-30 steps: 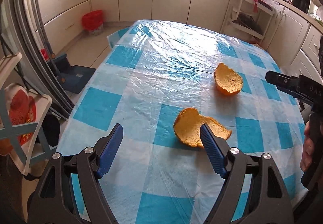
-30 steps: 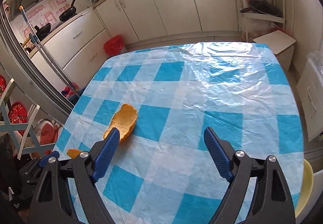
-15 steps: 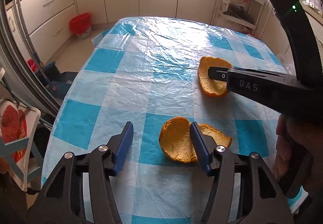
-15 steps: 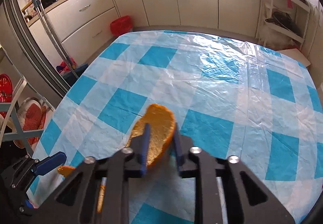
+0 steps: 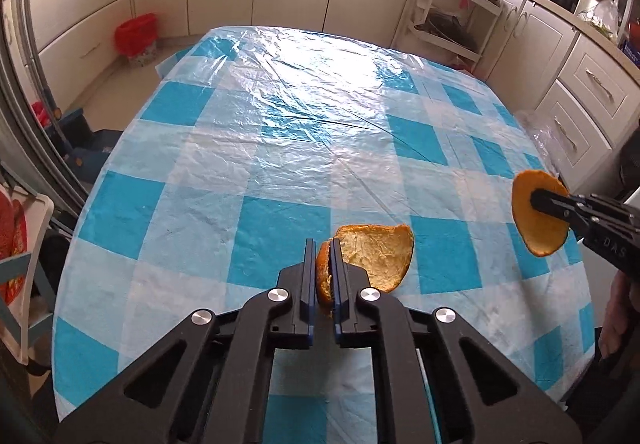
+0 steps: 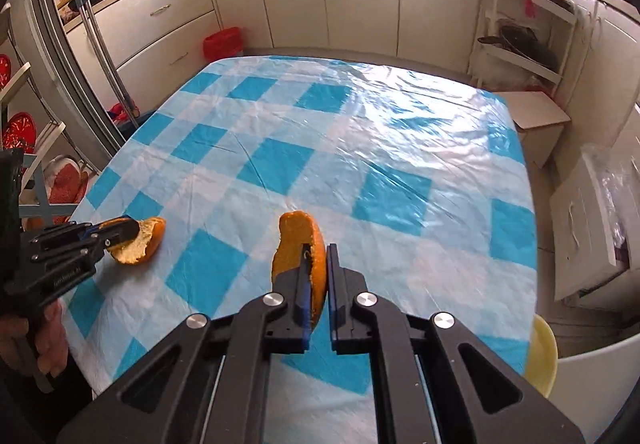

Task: Collect trash
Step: 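Carry both orange peels over the yellow bucket and open both tools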

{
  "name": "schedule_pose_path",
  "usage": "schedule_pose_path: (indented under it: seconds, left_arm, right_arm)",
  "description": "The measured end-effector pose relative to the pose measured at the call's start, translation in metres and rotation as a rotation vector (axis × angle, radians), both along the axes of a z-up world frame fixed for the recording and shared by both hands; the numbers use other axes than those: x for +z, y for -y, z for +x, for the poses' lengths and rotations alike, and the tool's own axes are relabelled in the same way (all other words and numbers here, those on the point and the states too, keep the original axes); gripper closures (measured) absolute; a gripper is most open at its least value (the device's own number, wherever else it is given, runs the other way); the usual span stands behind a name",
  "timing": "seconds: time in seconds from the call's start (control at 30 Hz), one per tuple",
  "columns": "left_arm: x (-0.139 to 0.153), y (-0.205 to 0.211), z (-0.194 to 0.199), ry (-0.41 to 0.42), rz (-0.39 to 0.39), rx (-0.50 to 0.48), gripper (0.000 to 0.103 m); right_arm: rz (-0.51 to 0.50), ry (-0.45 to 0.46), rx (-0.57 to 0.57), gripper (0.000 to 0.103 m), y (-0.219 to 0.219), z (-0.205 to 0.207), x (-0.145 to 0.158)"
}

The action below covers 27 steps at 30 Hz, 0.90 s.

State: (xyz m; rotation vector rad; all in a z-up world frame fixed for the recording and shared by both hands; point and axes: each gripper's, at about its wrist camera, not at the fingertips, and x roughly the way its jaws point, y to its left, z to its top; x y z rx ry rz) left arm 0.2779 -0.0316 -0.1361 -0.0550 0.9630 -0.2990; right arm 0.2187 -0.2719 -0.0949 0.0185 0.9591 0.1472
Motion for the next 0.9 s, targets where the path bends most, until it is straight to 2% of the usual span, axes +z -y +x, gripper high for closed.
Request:
schedule_pose_path:
  seconds: [0.17,0.4,0.73,0.9]
  left_arm:
    - [0.011,0.008,-0.014,-0.012,-0.047,-0.004,0.098]
    - [0.033,0.024,-0.033,0.013,-0.063,-0.032,0.098]
    - [0.045,0.059,-0.051,0.012,-0.082,-0.097,0.098]
    - [0.055,0.088,-0.059,0.021,-0.096,-0.153,0.098]
  right_arm:
    - [0.095,0.013,-0.081,0.096,0.031,-0.021,0.004]
    - [0.120,0.060,-0.115,0.096,0.050,-0.039,0.013]
    - [0.123,0.091,-0.206,0.096,0.088,-0.062,0.014]
    - [0.097,0.084,-0.329,0.096,0.128,-0.079,0.010]
